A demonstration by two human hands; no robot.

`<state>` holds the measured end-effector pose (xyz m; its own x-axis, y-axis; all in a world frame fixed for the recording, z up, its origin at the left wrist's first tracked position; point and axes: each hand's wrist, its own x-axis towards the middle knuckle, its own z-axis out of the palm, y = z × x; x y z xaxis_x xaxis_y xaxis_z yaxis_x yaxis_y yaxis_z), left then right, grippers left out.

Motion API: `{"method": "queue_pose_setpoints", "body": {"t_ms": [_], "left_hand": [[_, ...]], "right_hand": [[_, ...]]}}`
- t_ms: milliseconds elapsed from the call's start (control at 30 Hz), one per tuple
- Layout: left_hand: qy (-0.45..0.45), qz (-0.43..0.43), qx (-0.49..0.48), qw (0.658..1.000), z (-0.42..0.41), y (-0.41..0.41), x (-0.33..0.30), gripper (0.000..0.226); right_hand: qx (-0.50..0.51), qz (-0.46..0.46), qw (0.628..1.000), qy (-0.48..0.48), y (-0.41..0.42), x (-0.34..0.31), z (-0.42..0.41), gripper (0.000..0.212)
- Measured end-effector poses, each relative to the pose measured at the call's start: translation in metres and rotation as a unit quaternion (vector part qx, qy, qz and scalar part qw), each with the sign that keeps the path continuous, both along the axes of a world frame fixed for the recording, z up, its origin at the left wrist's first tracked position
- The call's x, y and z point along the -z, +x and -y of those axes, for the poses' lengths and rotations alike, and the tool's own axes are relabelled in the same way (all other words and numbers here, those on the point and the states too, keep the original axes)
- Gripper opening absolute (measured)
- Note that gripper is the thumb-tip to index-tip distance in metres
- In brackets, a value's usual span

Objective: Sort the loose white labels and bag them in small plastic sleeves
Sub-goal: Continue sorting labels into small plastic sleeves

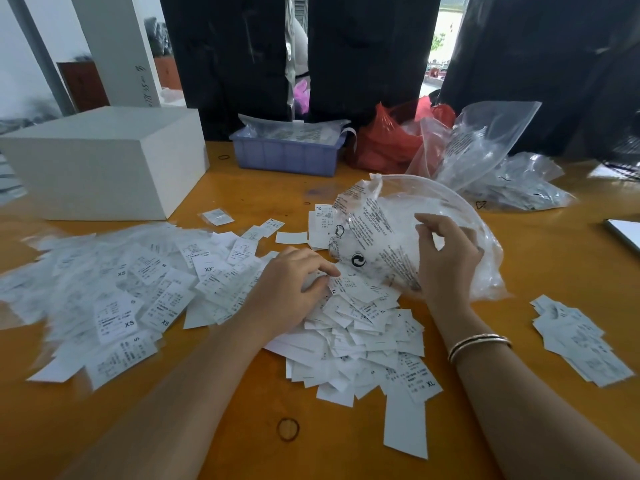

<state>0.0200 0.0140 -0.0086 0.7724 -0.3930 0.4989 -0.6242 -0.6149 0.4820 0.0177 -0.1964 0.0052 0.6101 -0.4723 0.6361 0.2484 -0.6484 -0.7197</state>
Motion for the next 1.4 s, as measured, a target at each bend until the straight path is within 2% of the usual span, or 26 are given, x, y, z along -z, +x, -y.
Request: {"method": "queue_pose_setpoints", "body": {"t_ms": [100, 167, 300, 367, 467, 500, 600, 667, 733, 800, 867, 967, 1167, 1400], "left_hand": [[-0.034, -0.010, -0.010, 0.999, -0.001, -0.001, -0.003, 0.017], [-0.080, -0.043, -0.012, 0.996, 0.000, -0.003, -0.006, 0.015], [-0.163, -0.140, 0.031, 0.976, 0.001, -0.006, -0.013, 0.040], [-0.181, -0.166, 0.048, 0.968, 0.002, -0.007, -0.014, 0.034], [-0.199, -0.168, 0.041, 0.965, 0.003, -0.005, -0.012, 0.011], [-0.201, -0.166, 0.036, 0.965, 0.003, -0.003, -0.011, 0.003], [-0.235, -0.176, 0.021, 0.956, 0.002, -0.001, -0.009, 0.004], [-0.286, -0.182, 0.010, 0.941, 0.001, 0.000, -0.008, 0.005], [-0.327, -0.182, -0.015, 0.927, -0.001, 0.001, -0.009, 0.008], [-0.344, -0.171, -0.046, 0.922, -0.003, 0.002, -0.010, 0.012], [-0.355, -0.166, -0.072, 0.917, -0.003, 0.003, -0.010, 0.017], [-0.346, -0.162, -0.096, 0.919, -0.004, 0.004, -0.009, 0.023], [-0.332, -0.155, -0.105, 0.925, -0.003, 0.002, -0.011, 0.013], [-0.346, -0.156, -0.089, 0.921, -0.003, 0.001, -0.012, 0.011]], "right_hand": [[-0.038, 0.091, 0.994, -0.049, -0.005, -0.004, -0.004, 0.015], [-0.096, 0.109, 0.988, -0.048, -0.010, -0.006, -0.015, 0.015], [-0.257, 0.037, 0.966, 0.019, -0.022, -0.006, -0.045, 0.035], [-0.298, 0.009, 0.954, 0.015, -0.024, -0.004, -0.050, 0.037], [-0.331, -0.018, 0.943, 0.019, -0.024, -0.003, -0.050, 0.036], [-0.336, -0.026, 0.941, 0.021, -0.024, -0.002, -0.050, 0.035], [-0.330, -0.052, 0.942, 0.017, -0.022, 0.000, -0.052, 0.028], [-0.312, -0.086, 0.946, -0.027, -0.021, 0.001, -0.051, 0.021], [-0.292, -0.141, 0.934, -0.151, -0.018, 0.003, -0.046, 0.023], [-0.272, -0.191, 0.898, -0.287, -0.015, 0.006, -0.041, 0.029], [-0.261, -0.226, 0.871, -0.349, -0.013, 0.007, -0.039, 0.037], [-0.271, -0.238, 0.864, -0.351, -0.011, 0.008, -0.039, 0.036], [-0.291, -0.217, 0.877, -0.316, -0.010, 0.009, -0.041, 0.026], [-0.258, -0.161, 0.915, -0.265, -0.015, 0.004, -0.044, 0.021]]}}
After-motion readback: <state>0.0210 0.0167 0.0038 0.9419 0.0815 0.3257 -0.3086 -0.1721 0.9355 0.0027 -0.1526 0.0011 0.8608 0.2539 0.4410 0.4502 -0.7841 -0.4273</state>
